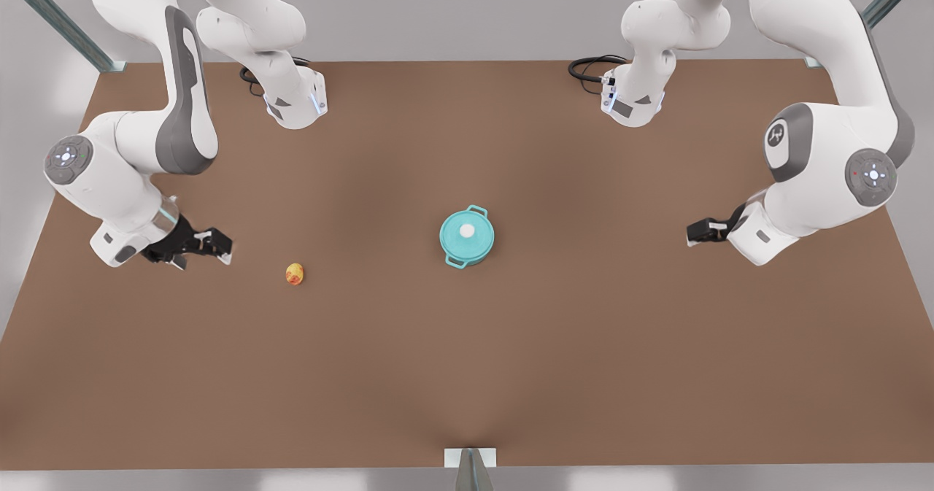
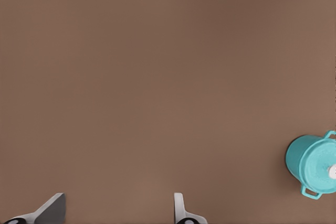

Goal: Open the pot lid and put the potato into the pot

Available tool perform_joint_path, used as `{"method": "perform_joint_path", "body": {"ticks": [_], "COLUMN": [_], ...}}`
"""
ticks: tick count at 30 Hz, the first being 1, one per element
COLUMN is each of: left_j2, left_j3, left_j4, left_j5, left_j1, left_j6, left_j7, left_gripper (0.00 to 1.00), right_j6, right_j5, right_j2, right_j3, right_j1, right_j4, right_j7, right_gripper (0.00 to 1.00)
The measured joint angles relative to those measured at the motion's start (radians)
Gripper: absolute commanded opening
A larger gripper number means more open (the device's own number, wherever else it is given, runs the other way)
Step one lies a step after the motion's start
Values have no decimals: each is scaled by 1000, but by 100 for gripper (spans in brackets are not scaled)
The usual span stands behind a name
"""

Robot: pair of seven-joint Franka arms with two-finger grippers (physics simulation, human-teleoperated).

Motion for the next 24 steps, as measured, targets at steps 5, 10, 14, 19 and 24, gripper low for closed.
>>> {"method": "perform_joint_path", "body": {"ticks": [5, 10, 14, 19, 24], "left_j2": [20, 200, 322, 414, 424], "left_j3": [-8, -183, -203, -205, -201], "left_j4": [15, 173, 185, 191, 70], "left_j5": [21, 25, 53, 129, 173], "left_j1": [-93, -342, -461, -583, -590], "left_j6": [32, 51, 143, 267, 403], "left_j7": [0, -137, -310, -532, -697], "left_gripper": [100, 100, 100, 100, 100], "right_j6": [60, 33, -30, -98, -125], "right_j5": [-14, -97, -150, -166, -197], "right_j2": [8, 43, 49, 120, 198], "right_j3": [0, 2, 3, 4, 4], "right_j1": [-3, 58, 137, 178, 230], "right_j4": [1, 17, 24, 23, 45], "right_j7": [-16, -18, -4, 41, 110], "right_gripper": [100, 100, 100, 100, 100]}}
